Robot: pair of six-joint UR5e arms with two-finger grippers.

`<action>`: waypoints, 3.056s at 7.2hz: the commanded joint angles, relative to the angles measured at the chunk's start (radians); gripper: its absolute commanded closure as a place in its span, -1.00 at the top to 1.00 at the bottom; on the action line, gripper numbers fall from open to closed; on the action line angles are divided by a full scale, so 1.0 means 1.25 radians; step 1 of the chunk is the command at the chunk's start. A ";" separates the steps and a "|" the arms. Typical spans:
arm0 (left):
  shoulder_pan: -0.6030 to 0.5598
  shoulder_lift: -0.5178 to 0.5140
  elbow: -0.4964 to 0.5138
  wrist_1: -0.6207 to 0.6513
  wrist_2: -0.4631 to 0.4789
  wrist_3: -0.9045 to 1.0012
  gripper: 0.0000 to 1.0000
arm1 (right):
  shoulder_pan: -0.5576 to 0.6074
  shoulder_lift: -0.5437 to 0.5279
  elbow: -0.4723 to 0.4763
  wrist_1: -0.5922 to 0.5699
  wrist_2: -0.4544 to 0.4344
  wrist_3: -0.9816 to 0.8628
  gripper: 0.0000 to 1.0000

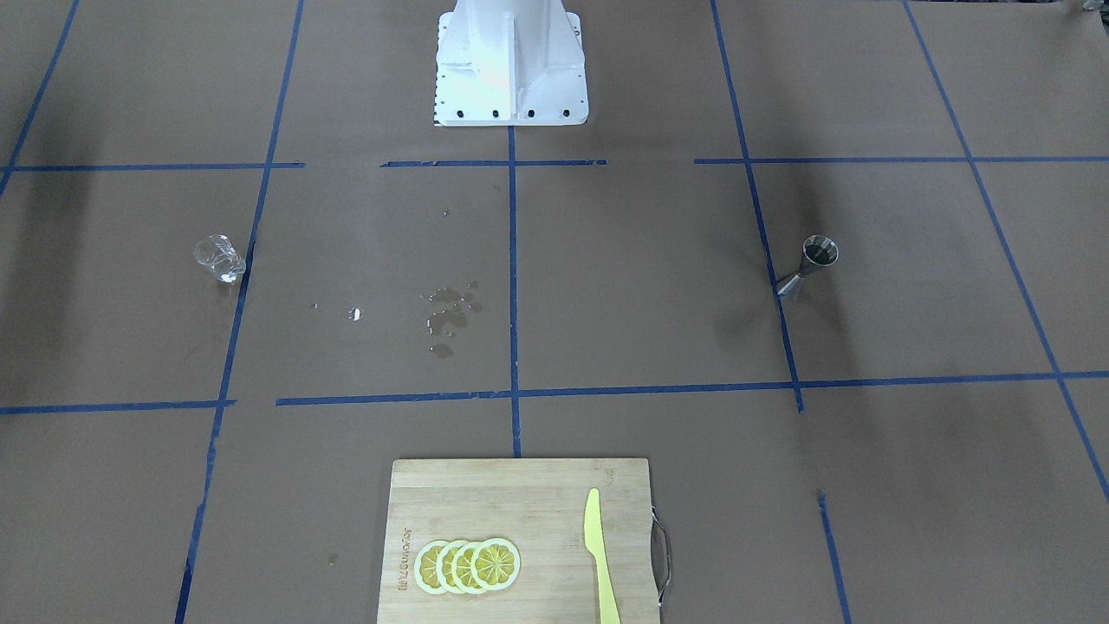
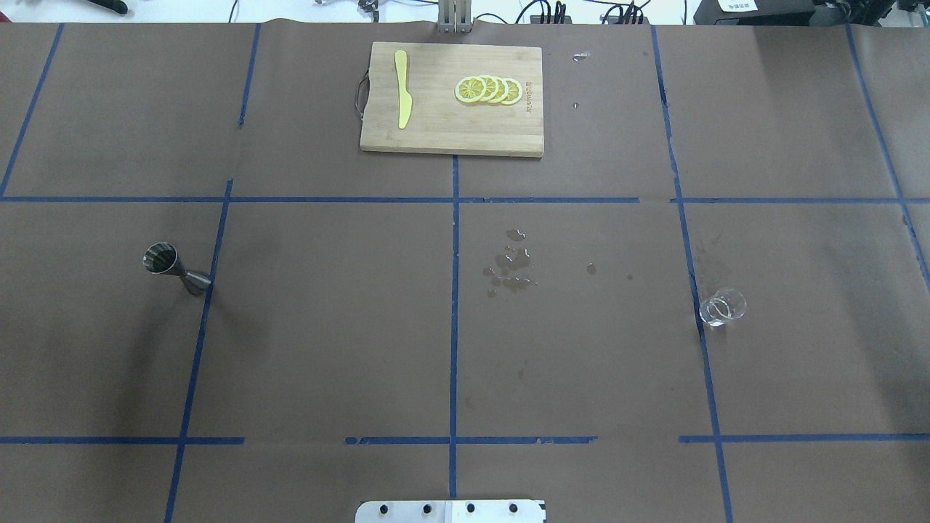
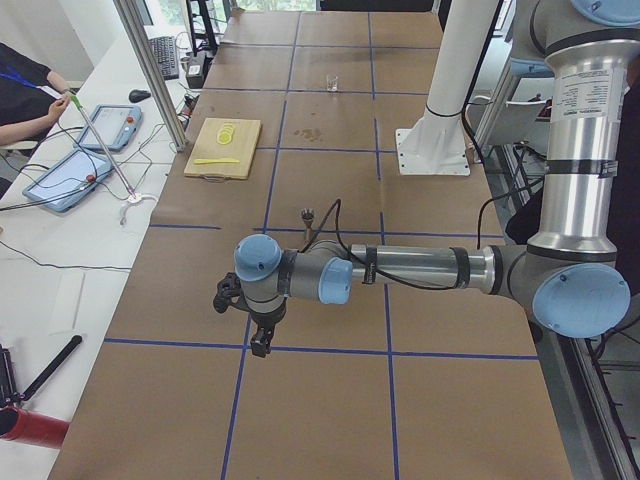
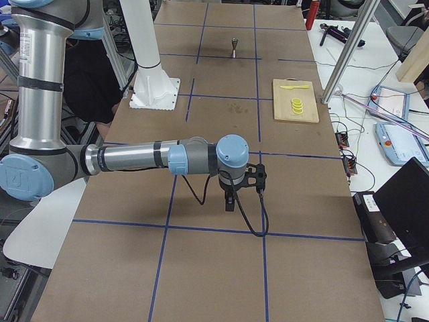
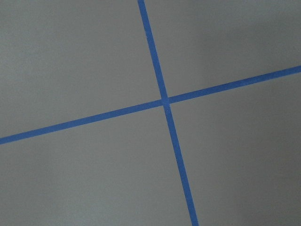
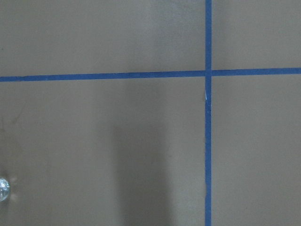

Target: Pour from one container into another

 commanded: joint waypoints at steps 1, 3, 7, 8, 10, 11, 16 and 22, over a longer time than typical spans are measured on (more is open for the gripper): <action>0.000 0.004 0.000 -0.001 0.000 0.000 1.00 | 0.001 0.001 -0.091 0.116 -0.026 0.001 1.00; 0.000 0.005 -0.003 -0.002 0.002 0.000 1.00 | 0.001 0.003 -0.122 0.159 -0.026 0.005 1.00; -0.001 0.005 -0.005 -0.002 -0.001 -0.082 1.00 | 0.001 0.003 -0.122 0.159 -0.027 0.025 1.00; -0.001 0.005 -0.003 -0.002 -0.001 -0.089 1.00 | 0.002 0.003 -0.122 0.159 -0.026 0.025 1.00; -0.001 0.005 -0.003 -0.002 -0.001 -0.090 1.00 | 0.003 0.003 -0.122 0.159 -0.026 0.025 1.00; -0.001 0.005 -0.001 -0.002 -0.001 -0.090 1.00 | 0.003 0.003 -0.122 0.159 -0.026 0.025 1.00; -0.001 0.005 0.000 -0.004 -0.001 -0.088 1.00 | 0.004 0.003 -0.121 0.159 -0.025 0.025 1.00; 0.000 0.005 0.002 -0.004 -0.001 -0.086 1.00 | 0.008 0.001 -0.117 0.159 -0.022 0.026 1.00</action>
